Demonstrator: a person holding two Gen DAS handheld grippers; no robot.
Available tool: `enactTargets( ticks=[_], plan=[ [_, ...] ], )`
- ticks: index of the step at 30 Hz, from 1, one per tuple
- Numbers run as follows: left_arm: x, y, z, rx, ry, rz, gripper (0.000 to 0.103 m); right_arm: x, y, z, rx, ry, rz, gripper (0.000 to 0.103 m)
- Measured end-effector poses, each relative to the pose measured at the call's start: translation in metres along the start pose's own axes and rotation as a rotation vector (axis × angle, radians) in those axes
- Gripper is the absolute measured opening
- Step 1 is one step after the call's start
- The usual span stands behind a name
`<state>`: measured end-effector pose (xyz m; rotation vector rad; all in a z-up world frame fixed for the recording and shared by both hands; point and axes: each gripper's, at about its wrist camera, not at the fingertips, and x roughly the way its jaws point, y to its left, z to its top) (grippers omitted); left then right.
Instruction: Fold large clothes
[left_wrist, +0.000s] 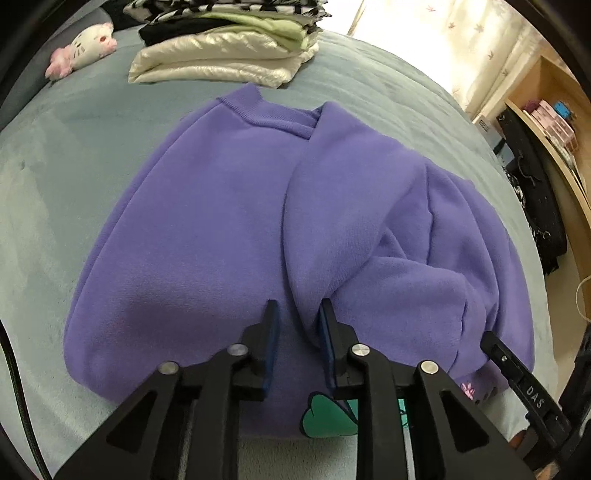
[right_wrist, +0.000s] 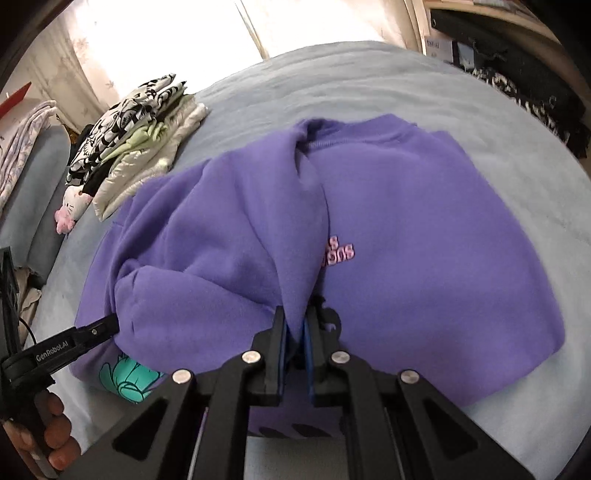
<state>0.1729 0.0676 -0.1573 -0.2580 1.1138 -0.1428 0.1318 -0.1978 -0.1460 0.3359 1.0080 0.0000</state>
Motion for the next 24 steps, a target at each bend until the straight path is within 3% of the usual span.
enactTargets(
  ticks=[2,5,8,11,17,20,24],
  plan=[
    [-0.01,0.003,-0.004,0.041,-0.007,0.001,0.04,-0.004,-0.002,0.002,0.021,0.016,0.003,0.019],
    [-0.028,0.006,-0.01,0.08,-0.042,0.01,0.054,-0.022,-0.007,0.006,0.031,-0.011,-0.002,0.03],
    [-0.05,0.007,-0.014,0.099,-0.111,0.023,0.054,-0.044,-0.003,0.011,-0.003,-0.085,-0.032,0.031],
    [-0.063,-0.002,-0.01,0.129,-0.186,-0.026,0.054,-0.054,0.011,0.018,-0.062,-0.136,0.021,0.031],
    [-0.039,-0.042,0.011,0.229,-0.223,-0.053,0.053,-0.026,0.052,0.041,-0.193,-0.195,0.075,0.031],
    [-0.018,-0.057,0.019,0.257,-0.232,-0.007,0.046,0.004,0.061,0.055,-0.219,-0.176,0.078,0.031],
    [0.024,-0.057,0.023,0.257,-0.145,0.066,0.044,0.046,0.058,0.052,-0.278,-0.093,-0.026,0.031]
  ],
)
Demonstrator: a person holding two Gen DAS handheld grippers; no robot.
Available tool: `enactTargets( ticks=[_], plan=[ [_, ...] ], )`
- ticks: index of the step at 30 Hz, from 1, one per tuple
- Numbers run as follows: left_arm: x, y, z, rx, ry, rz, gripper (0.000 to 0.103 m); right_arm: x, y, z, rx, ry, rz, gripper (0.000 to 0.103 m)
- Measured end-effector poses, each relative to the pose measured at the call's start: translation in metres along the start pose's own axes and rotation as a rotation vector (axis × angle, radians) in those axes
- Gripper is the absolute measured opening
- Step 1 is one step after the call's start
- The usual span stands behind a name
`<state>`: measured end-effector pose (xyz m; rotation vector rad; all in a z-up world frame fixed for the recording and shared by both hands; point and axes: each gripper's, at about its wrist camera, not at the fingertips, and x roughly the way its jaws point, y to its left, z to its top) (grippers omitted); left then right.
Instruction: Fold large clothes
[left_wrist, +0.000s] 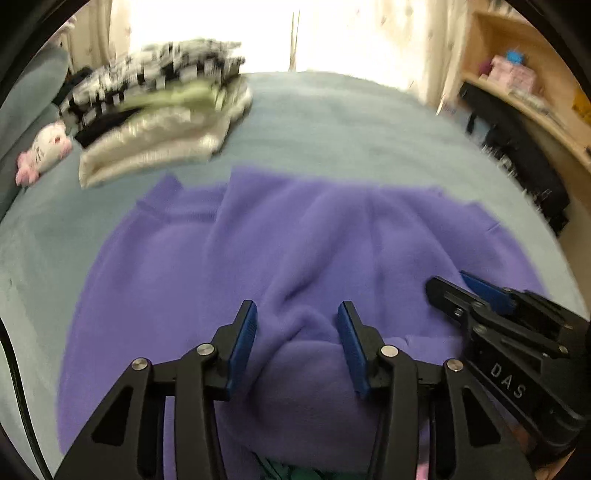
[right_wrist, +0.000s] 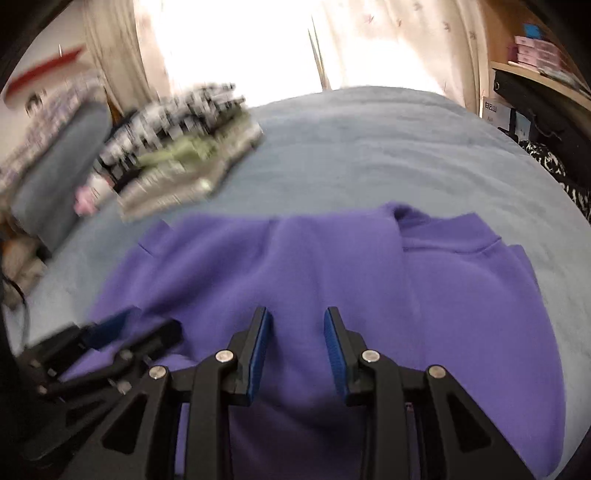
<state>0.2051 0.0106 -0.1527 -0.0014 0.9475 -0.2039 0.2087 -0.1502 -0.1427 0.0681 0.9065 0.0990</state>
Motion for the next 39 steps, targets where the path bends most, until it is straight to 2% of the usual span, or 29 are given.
enactTargets(
  ticks=[4,8,13,20,24,31,39],
  plan=[
    [0.003,-0.004,-0.013,0.05,-0.055,0.022,0.045,0.004,-0.005,-0.013,-0.009,-0.043,0.016,0.03],
    [0.001,0.0,-0.015,0.026,-0.058,-0.006,0.046,0.005,-0.002,-0.013,-0.02,-0.047,0.006,0.032],
    [0.003,0.003,-0.014,0.027,-0.061,-0.001,0.046,0.004,-0.003,-0.014,-0.009,-0.052,0.021,0.033],
    [-0.016,0.009,-0.006,-0.047,-0.045,-0.031,0.046,-0.005,-0.006,-0.005,0.027,0.01,0.038,0.035],
    [-0.032,0.017,-0.005,-0.097,-0.029,-0.054,0.046,-0.027,-0.005,-0.005,0.075,-0.01,0.027,0.035],
    [-0.071,0.024,-0.022,-0.131,-0.022,-0.044,0.046,-0.083,0.009,-0.022,0.058,-0.081,-0.016,0.035],
    [-0.116,0.034,-0.053,-0.15,-0.034,-0.043,0.046,-0.127,0.01,-0.049,0.094,-0.108,0.005,0.035]
  ],
)
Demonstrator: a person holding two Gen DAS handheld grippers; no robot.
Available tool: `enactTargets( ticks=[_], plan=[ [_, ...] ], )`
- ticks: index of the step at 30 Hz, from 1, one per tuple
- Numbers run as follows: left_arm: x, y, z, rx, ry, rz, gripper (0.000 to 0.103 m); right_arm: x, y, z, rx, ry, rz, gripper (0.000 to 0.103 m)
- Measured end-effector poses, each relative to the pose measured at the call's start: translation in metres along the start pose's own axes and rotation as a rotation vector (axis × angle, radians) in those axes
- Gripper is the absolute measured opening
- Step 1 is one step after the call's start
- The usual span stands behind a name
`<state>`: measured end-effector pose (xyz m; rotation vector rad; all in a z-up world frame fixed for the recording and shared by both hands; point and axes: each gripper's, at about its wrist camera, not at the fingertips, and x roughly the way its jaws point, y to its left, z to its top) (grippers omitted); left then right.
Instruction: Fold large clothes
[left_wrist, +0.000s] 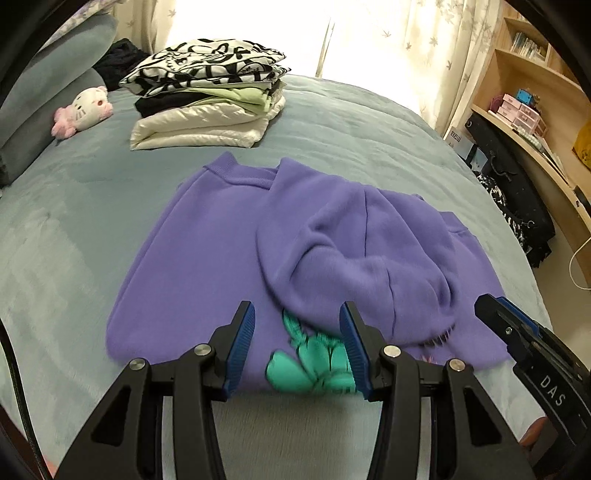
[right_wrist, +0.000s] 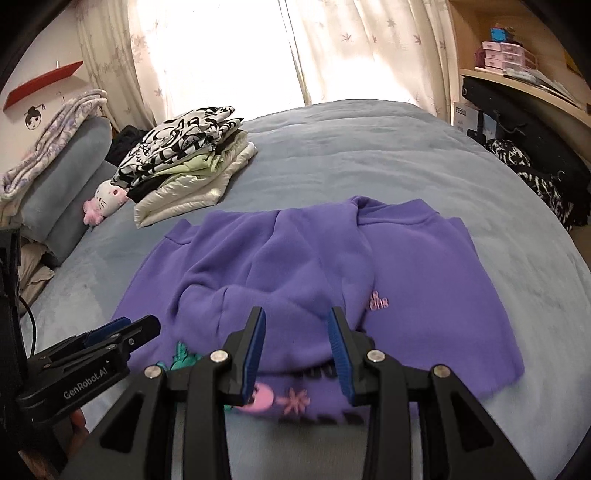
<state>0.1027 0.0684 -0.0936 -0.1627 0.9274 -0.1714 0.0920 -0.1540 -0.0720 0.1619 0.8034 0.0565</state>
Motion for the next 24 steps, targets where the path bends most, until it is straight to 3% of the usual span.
enactTargets(
  ticks=[14,24],
  plan=[
    [-0.035,0.021,-0.037,-0.04,0.022,-0.028,0.048,-0.027,0.013,-0.036,-0.022,-0.001,0.003,0.035],
    [-0.023,0.037,-0.057,-0.096,0.097,-0.056,0.05,-0.022,0.027,-0.05,-0.06,0.027,0.015,0.035]
  ],
)
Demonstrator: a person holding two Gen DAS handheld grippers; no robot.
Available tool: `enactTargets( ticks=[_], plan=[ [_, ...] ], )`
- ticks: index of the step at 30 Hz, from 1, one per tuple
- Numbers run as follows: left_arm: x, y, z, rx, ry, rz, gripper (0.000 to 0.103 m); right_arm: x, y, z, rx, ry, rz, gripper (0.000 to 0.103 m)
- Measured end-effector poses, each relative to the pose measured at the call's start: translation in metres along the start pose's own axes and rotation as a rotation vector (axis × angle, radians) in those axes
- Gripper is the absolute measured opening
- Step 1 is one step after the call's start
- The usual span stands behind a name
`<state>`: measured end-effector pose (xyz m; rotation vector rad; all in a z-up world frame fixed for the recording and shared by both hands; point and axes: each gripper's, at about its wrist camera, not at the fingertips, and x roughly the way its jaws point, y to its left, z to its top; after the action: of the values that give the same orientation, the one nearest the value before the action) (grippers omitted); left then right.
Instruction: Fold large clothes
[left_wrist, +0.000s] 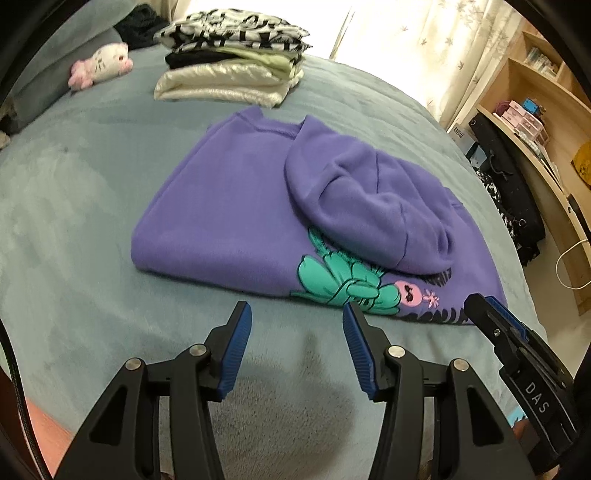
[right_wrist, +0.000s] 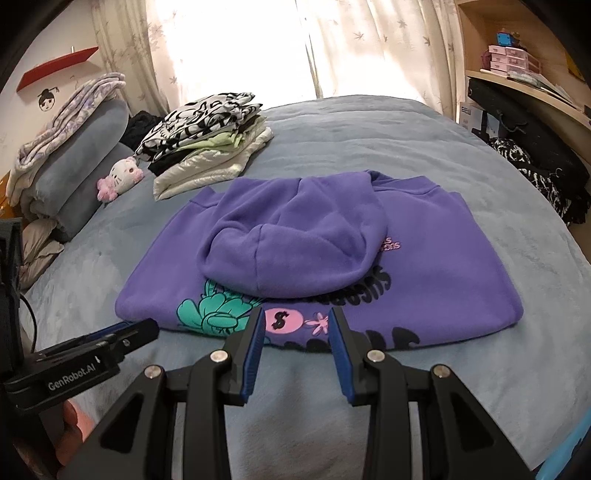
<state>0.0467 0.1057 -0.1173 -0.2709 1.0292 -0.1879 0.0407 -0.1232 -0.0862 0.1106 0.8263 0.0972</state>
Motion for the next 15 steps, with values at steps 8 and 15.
enactTargets(
  ticks=[8,15],
  plan=[
    [0.027,0.02,-0.004,-0.124,0.058,-0.118,0.052,0.009,0.006,-0.004,-0.014,0.018,0.005,0.035],
    [0.051,0.051,0.003,-0.276,0.026,-0.188,0.054,0.021,0.008,-0.003,-0.01,0.025,0.009,0.035]
  ],
)
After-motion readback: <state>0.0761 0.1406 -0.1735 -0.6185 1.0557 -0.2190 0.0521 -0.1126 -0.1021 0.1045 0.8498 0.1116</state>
